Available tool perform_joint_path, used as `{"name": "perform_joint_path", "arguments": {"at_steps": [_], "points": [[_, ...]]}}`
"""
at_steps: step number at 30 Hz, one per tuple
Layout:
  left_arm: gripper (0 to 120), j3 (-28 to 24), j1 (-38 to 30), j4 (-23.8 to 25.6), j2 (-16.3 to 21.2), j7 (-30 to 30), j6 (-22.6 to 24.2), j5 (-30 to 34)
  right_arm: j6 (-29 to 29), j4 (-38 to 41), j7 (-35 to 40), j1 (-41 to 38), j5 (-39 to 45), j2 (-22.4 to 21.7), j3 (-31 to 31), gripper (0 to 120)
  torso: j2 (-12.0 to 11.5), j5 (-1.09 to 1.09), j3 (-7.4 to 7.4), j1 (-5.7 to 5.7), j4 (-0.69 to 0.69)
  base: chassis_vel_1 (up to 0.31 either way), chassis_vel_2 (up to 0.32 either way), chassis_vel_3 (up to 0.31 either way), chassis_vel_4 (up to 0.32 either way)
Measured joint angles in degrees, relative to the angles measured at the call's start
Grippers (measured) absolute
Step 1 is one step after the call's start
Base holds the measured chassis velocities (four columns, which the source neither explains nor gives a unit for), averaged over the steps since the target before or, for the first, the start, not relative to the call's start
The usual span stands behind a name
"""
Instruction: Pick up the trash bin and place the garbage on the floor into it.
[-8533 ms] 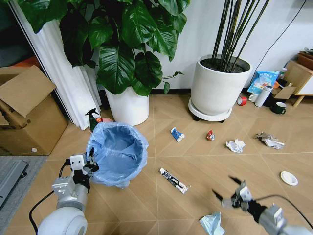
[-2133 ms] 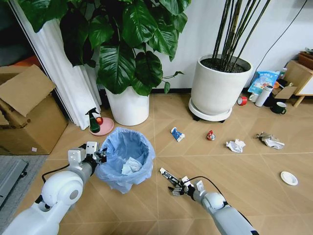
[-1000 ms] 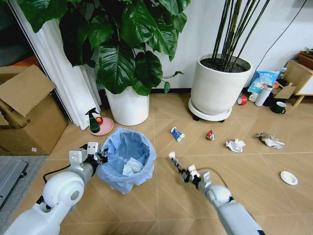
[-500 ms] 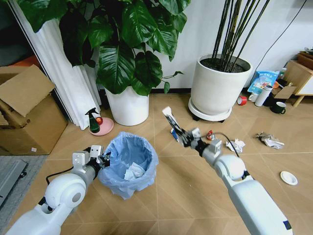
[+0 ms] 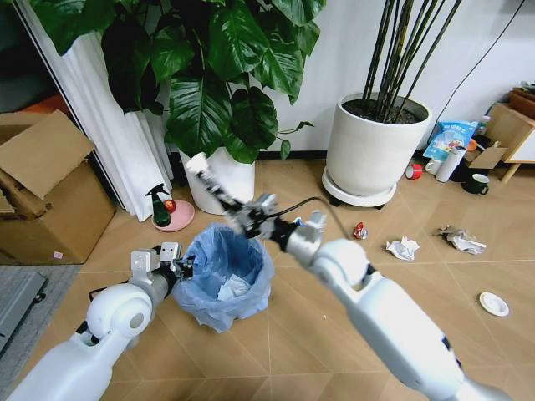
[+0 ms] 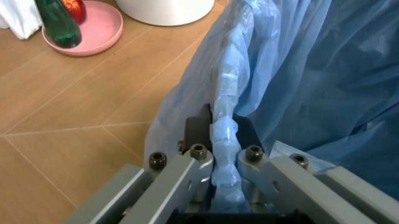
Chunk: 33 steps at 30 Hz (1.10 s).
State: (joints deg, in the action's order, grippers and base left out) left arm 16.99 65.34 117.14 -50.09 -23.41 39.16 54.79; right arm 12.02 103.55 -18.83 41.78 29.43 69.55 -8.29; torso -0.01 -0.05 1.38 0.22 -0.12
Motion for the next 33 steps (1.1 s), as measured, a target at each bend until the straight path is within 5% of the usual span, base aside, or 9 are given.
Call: {"name": "perform_joint_path", "arguments": {"at_steps": [7,19,27,33], "points": [[0,0.54,0.06,-0.01,0.27,-0.01,0.01,0.14,0.23,-1.01,0.62,2.25,-1.89,-0.67,-1.51,13,0.01,0.0,-0.01,0.0,-0.02,0.0,0.0,0.0,0.0],[0,0.68,-0.22,0.27,0.23,0.03,-0.03,0.16,-0.01,-2.81,2.18,2.95,-3.35,-0.2,-2.32,56,0.01,0.01,-0.01,0.0,-0.01,0.0,0.0,0.0,0.0],[0,1.93,0.55,0.85,0.14,0.02,-0.41,-0.96,2.01,0.67,8.81,4.81,-2.06,-0.47,6.26,90,0.01,0.01,-0.01,0.0,0.0,0.0,0.0,0.0,0.0],[0,2.72,1.53,1.35,-0.45,0.28,-0.95,-3.1,3.15,2.4,11.03,10.64,-2.42,-1.94,15.47,100,0.01,0.02,-0.01,0.0,-0.01,0.0,0.0,0.0,0.0]]}}
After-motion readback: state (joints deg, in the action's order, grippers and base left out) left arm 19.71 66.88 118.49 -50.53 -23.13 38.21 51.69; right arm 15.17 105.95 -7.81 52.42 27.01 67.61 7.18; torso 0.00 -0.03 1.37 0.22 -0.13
